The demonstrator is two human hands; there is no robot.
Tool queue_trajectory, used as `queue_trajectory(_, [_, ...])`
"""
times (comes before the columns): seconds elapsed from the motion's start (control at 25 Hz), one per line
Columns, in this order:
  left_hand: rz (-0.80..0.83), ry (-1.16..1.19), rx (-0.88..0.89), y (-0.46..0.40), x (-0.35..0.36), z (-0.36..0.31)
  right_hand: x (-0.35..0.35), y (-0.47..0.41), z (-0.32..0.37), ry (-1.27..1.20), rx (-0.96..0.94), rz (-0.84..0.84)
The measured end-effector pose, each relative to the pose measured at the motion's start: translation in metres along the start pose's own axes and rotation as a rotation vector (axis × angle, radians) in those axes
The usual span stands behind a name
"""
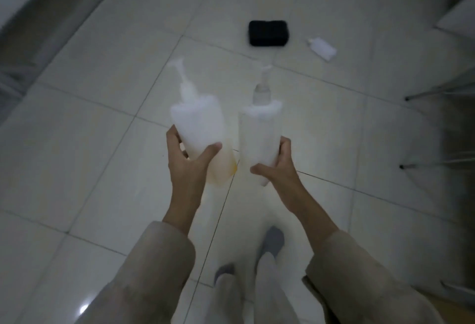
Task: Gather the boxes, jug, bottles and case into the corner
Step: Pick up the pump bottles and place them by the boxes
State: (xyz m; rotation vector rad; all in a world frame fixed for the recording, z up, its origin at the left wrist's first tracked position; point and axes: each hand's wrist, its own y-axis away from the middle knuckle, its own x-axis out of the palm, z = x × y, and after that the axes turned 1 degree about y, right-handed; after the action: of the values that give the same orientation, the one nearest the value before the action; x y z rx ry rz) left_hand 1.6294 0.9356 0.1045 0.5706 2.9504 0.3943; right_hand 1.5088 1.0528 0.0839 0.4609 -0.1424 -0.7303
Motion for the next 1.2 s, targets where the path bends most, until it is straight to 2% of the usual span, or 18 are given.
queue_trajectory(0.2, [0.203, -0.064, 0.126, 0.094, 0.019, -0.1, -0.045, 0.138, 0.07, -0.071, -0.124, -0.071])
queue_trajectory(0.44, [0.572, -0.082, 0.235, 0.226, 0.076, -0.133, -0.119, 0.292, 0.065, -0.096, -0.203, -0.354])
queue_trajectory(0.6, [0.872, -0.095, 0.259, 0.334, 0.106, -0.128, -0.153, 0.406, 0.036, -0.178, -0.243, -0.633])
queue_trajectory(0.8, [1.195, -0.15, 0.246, 0.496, 0.1, -0.095, -0.162, 0.573, -0.033, -0.302, -0.18, -1.031])
queue_trajectory(1.0, [1.492, -0.21, 0.212, 0.641, 0.067, -0.058, -0.142, 0.731, -0.099, -0.344, -0.157, -1.319])
queue_trajectory(1.2, [1.714, -0.234, 0.199, 0.736, 0.047, -0.035, -0.114, 0.829, -0.15, -0.405, -0.138, -1.596])
